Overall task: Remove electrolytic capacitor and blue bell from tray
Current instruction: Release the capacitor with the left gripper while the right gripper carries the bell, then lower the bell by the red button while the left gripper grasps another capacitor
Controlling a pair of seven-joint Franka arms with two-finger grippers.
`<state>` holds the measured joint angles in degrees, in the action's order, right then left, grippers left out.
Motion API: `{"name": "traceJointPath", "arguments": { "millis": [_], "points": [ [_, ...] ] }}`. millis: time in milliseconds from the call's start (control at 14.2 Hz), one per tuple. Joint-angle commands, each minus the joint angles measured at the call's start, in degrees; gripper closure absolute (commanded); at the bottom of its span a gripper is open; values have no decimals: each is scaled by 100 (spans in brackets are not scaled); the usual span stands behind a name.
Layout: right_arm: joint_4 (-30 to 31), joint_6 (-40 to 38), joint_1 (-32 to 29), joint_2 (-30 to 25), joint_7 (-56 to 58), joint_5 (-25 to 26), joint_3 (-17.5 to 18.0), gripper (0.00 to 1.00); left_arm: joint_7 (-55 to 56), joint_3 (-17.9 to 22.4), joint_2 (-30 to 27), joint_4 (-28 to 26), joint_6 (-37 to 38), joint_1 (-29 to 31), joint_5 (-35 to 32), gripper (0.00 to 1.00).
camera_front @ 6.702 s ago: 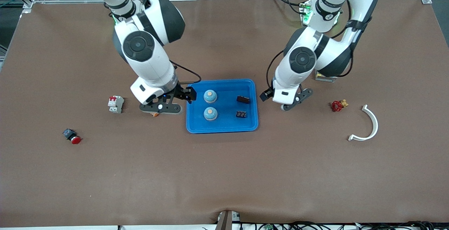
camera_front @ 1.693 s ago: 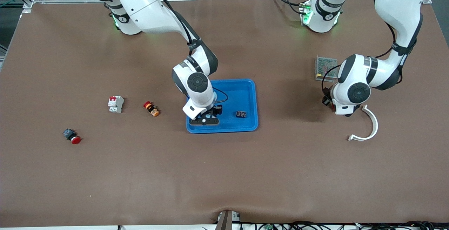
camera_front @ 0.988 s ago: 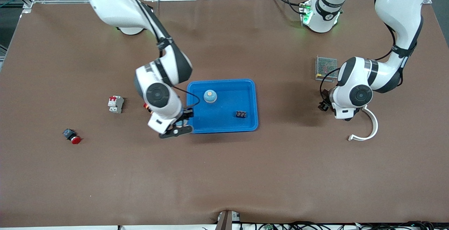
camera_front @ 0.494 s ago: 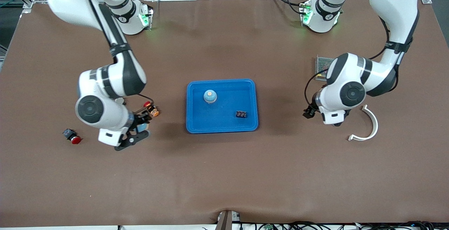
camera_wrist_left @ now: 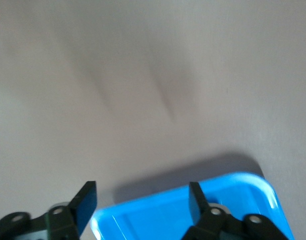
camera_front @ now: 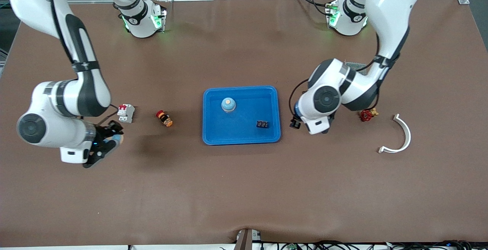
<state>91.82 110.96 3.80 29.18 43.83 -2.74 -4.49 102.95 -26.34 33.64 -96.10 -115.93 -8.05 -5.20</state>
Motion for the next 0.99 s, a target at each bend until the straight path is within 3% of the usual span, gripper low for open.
{"name": "traceJointPath", "arguments": {
  "millis": [0, 564, 917],
  "points": [
    [205, 136, -554, -150, 966, -25, 107, 54, 592, 24, 379, 338, -244, -249, 19, 21],
    [1619, 2121, -899, -106, 1708, -34, 124, 54, 2052, 59, 801, 583, -1308, -856, 28, 29],
    [1848, 2676, -1047, 96, 1989, -43, 124, 54, 2448, 120, 1048, 707, -1659, -970, 1, 39]
  ]
}}
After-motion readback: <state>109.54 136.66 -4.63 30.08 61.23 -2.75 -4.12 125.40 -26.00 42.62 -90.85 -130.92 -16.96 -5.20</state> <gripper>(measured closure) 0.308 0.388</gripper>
